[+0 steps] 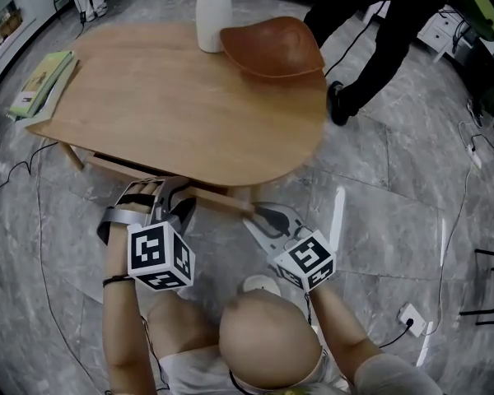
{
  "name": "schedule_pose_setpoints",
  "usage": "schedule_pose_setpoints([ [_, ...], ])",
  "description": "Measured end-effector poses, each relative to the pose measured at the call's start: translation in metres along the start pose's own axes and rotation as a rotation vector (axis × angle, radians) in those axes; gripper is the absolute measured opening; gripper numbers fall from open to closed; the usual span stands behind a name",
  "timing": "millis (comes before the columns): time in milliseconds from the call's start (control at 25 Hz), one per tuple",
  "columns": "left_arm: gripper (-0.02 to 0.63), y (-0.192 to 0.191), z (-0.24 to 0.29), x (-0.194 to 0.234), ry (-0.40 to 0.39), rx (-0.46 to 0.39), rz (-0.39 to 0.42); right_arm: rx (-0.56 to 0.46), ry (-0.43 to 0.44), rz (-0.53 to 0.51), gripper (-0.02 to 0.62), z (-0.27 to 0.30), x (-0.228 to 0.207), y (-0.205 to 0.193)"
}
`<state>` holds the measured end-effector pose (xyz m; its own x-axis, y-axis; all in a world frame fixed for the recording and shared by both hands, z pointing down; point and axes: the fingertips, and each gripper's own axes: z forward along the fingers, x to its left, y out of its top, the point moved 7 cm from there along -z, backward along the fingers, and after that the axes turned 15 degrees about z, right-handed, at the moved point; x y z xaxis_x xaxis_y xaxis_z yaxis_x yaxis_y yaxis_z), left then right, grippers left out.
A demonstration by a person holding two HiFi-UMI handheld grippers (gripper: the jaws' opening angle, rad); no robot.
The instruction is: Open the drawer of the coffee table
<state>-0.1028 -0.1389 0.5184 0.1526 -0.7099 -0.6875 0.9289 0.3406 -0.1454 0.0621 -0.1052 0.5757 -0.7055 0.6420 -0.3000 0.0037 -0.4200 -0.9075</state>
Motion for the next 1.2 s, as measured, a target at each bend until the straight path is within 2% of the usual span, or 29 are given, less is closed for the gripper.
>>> schedule_pose_setpoints([
  [120,0.138,0.003,0.001,0.002,-0.033,0.03,0.055,-0.001,-0.003,-0.005,0.095,0.0,0.0,0.0],
  [200,0.137,0.003,0.001,0.001,-0.056,0.03,0.064,0.008,0.005,-0.009,0.095,0.0,0.002,0.0],
  [320,0.133,0.003,-0.003,-0.007,-0.104,0.009,0.065,0.023,0.033,-0.009,0.094,-0.004,0.01,-0.005],
  [480,0.132,-0.001,-0.013,-0.015,-0.138,-0.037,0.025,0.031,0.058,-0.002,0.092,-0.008,0.023,-0.01],
  [760,0.132,-0.001,-0.015,-0.026,-0.124,-0.022,0.015,0.055,0.046,-0.065,0.094,-0.007,0.031,-0.017],
  [880,0.132,-0.001,-0.015,-0.027,-0.108,-0.021,0.003,0.02,0.035,-0.098,0.094,-0.009,0.035,-0.012],
  [1040,0.132,0.002,-0.014,-0.028,-0.076,0.014,0.02,-0.037,0.022,-0.191,0.094,-0.007,0.047,0.007],
  [1200,0.132,0.002,-0.014,-0.028,-0.061,0.008,0.011,-0.033,-0.001,-0.291,0.094,0.002,0.056,0.015],
])
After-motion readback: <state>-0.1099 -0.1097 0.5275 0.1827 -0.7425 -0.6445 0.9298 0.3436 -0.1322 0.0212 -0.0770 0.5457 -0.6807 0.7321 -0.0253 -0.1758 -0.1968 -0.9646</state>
